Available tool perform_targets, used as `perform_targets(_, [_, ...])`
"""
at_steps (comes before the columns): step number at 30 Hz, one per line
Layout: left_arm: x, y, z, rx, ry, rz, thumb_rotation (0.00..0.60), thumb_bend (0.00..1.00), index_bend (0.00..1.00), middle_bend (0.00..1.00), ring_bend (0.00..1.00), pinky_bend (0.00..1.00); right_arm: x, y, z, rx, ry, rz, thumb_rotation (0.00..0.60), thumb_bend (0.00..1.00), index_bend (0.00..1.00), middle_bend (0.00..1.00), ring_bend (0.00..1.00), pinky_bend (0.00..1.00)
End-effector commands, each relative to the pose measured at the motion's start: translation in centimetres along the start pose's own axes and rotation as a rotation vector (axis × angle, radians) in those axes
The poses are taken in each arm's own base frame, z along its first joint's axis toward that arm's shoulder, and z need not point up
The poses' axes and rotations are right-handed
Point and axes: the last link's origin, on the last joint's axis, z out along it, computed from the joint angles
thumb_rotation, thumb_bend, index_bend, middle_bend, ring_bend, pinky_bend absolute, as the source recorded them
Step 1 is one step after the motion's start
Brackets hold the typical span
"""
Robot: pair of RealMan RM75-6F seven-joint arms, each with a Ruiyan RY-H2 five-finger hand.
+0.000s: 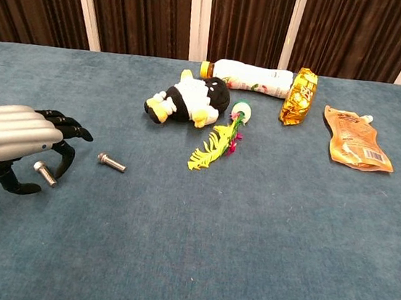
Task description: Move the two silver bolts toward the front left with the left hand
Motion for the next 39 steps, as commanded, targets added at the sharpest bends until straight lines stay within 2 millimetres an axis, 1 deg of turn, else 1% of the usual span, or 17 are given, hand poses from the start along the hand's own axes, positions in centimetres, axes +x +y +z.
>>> perform_targets(1, [-0.1,0.13,0.11,0.001,-0.001,0.008,0.6,0.44,0.49,0.06,0.0,0.0,0.03,0.02,0.01,-0.002,0.002,0.003,0.6,0.11,0.12,0.07,0.03,0.0])
perform_targets(7, [-0.01,0.57,0.37,-0.001,0.007,0.009,0.6,0.44,0.5,0.06,0.0,0.0,0.08,0.08,0.03,-0.006,0.005,0.007,0.6,0.11,0.12,0.07,0.03,0.0])
perform_targets(13, [-0.29,0.74,0.41,0.0,-0.004,0.02,0.6,0.44,0.52,0.07,0.0,0.0,0.18,0.16,0.04,-0.009,0.006,0.014,0.6,0.11,0.12,0.07,0.03,0.0])
perform_targets(29, [-0.45,0.47,0.34,0.017,0.0,0.018,0.6,0.46,0.55,0.09,0.0,0.0,0.18,0.17,0.05,-0.011,0.003,0.027,0.6,0.11,0.12,0.07,0.03,0.0])
perform_targets(35, [-0.5,0.2,0.15,0.024,-0.004,0.001,0.6,0.47,0.57,0.09,0.0,0.0,0.21,0.22,0.05,-0.012,0.002,0.032,0.6,0.11,0.12,0.07,0.03,0.0])
perform_targets(39, [-0.26,0.15,-0.17,0.028,-0.001,-0.055,0.6,0.48,0.58,0.09,0.0,0.0,0.25,0.22,0.04,-0.012,0.003,0.034,0.6,0.11,0.12,0.07,0.03,0.0])
